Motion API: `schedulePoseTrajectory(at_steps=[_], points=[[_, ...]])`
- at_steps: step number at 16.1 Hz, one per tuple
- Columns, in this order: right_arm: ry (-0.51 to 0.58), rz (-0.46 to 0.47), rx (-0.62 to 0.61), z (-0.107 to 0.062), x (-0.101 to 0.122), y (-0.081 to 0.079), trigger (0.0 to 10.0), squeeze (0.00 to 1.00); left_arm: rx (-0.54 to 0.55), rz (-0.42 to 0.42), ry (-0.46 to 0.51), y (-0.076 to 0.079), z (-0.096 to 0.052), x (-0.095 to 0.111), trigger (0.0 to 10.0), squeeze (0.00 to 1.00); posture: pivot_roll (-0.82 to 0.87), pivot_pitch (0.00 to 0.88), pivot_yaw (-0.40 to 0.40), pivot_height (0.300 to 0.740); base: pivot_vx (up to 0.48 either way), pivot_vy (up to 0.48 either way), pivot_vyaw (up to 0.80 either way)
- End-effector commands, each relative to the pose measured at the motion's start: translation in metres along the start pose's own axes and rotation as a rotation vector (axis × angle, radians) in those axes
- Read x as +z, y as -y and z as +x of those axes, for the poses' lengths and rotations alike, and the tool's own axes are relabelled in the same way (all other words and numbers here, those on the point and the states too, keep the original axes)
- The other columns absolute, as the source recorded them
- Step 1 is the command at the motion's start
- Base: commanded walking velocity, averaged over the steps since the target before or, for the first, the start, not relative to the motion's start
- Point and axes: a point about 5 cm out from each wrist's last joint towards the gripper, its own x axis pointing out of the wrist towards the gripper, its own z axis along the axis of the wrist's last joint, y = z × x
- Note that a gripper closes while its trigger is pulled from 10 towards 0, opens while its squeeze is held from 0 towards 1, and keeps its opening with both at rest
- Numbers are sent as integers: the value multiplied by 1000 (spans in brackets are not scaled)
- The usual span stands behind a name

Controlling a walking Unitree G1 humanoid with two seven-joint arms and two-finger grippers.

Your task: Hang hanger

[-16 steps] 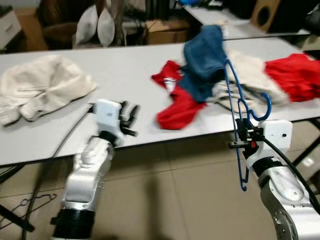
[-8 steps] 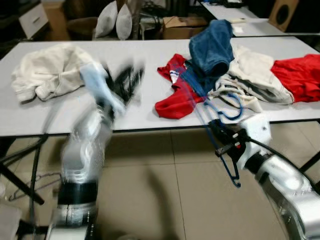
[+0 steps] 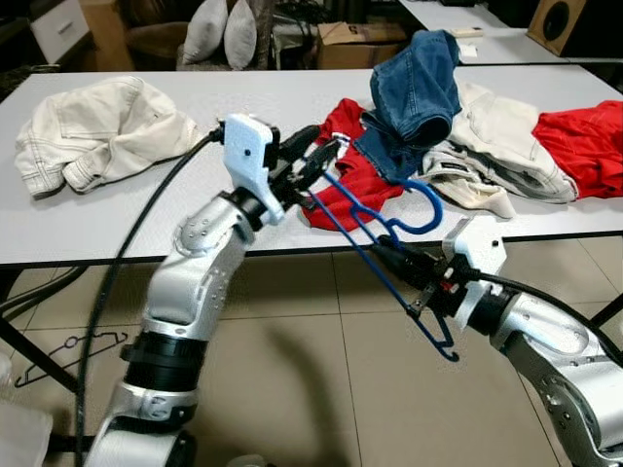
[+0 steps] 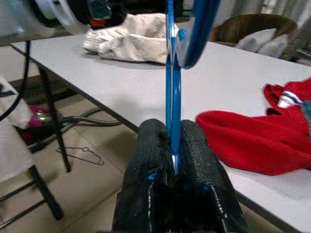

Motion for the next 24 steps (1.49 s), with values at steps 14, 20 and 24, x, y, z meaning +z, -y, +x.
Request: schedulePoseTrajectory(at_steps=[14,20,24], points=[[39,-33,22,-11,13,5,10000,0,26,80,-120,-16,-12,-20,10000,0,-55,0,21,740,0,0,0],[28,-36,39,-11,13,4,10000,0,38,15,-46,-16,-10,-11,10000,0,-54,0,13,740,0,0,0],[3,-31,0,-11,7,9,10000,0,3,-86,108,-12,-5,16,10000,0,-51,0,11,740,0,0,0]])
